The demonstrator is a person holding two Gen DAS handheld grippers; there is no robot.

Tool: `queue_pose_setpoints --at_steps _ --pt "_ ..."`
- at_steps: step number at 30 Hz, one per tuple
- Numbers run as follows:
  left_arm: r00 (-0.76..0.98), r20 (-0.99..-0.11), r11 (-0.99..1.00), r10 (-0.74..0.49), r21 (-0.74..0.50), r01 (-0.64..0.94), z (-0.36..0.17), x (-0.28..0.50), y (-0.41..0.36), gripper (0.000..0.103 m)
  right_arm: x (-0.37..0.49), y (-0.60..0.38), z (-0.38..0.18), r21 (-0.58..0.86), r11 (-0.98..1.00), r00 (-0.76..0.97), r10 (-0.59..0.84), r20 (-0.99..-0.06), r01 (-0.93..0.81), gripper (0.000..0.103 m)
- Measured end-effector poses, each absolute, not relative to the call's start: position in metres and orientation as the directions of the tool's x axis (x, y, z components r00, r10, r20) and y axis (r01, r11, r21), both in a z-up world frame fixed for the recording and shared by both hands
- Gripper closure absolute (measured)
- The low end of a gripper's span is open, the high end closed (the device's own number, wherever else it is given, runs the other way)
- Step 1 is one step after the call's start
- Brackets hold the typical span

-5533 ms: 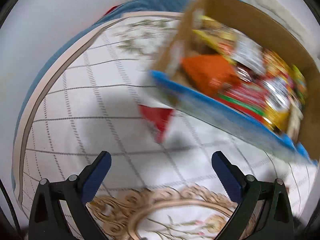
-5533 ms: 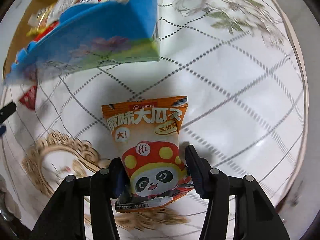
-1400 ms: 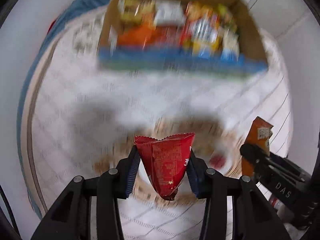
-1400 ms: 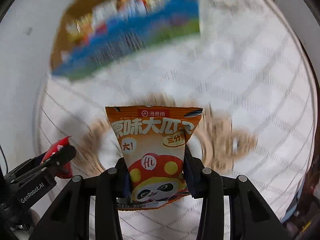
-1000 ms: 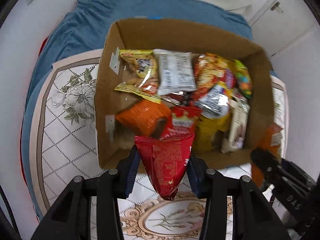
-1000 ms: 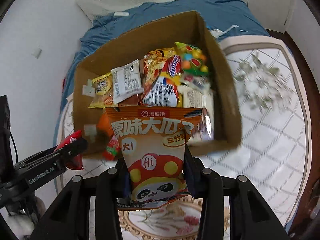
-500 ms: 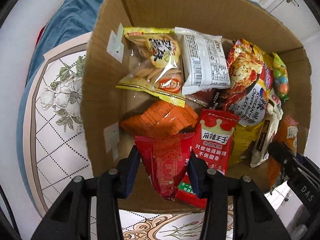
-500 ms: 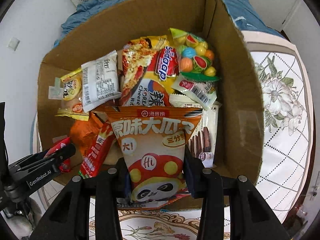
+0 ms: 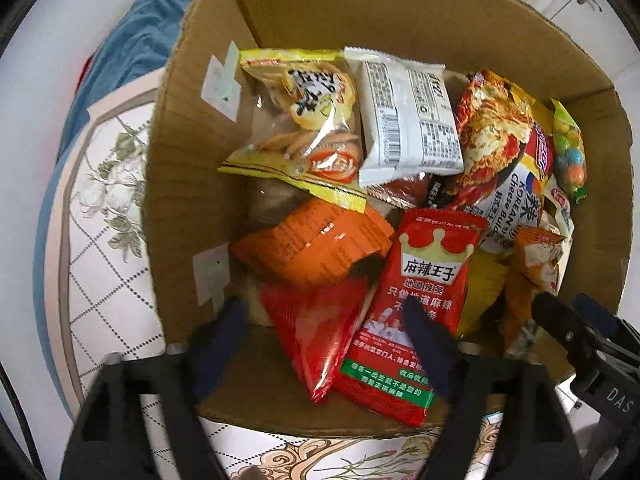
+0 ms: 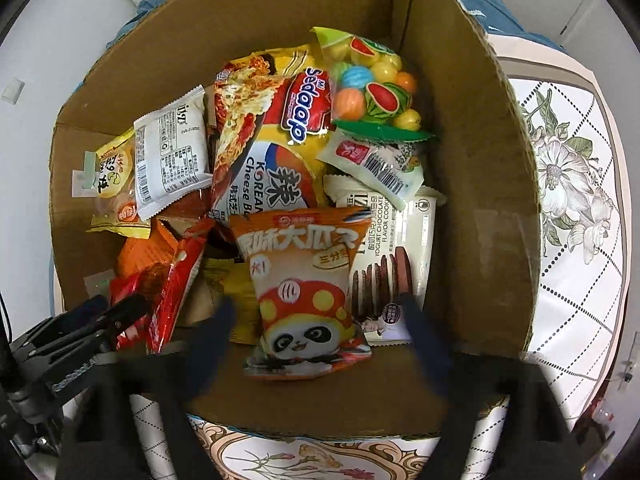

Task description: Organize snacks

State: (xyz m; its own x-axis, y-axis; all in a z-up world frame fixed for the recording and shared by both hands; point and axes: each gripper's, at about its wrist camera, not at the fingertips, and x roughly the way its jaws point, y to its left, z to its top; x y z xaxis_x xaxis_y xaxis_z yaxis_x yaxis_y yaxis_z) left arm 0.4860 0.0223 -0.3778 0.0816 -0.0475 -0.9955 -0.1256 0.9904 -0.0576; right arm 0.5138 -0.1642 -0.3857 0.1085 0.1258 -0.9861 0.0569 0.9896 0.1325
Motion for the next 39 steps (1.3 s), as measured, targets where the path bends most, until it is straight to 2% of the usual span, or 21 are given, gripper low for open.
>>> queue_pose_setpoints --at_steps 9,11,14,27,39 --pt "0.157 -0.987 0.989 -0.031 -0.053 -0.136 -0.358 0.482 0.029 0.008 0.503 -0.180 -0.360 0.061 0.996 0.184 0.048 -0.982 0.064 0.006" --pt "0.174 -0.984 0.989 -0.034 -0.059 -0.136 -0.352 0.482 0.028 0.001 0.501 -0.181 -0.350 0.027 0.998 0.218 0.013 -0.976 0.059 0.006" --pt "0.204 -0.979 0.990 -0.027 -0.054 -0.131 -0.341 0.482 0.024 0.001 0.499 -0.182 -0.338 -0.025 0.998 0.269 -0.038 -0.962 0.053 0.005" --pt "0.289 -0.957 0.994 0.009 -0.023 -0.109 -0.297 0.468 0.016 0.001 0.486 -0.180 -0.309 -0.027 0.998 0.312 -0.043 -0.949 0.055 0.005" --pt "0.439 -0.898 0.991 0.034 -0.025 -0.128 -0.206 0.367 0.012 0.001 0.389 -0.190 -0.223 0.020 0.998 0.460 -0.010 -0.888 0.060 0.005"
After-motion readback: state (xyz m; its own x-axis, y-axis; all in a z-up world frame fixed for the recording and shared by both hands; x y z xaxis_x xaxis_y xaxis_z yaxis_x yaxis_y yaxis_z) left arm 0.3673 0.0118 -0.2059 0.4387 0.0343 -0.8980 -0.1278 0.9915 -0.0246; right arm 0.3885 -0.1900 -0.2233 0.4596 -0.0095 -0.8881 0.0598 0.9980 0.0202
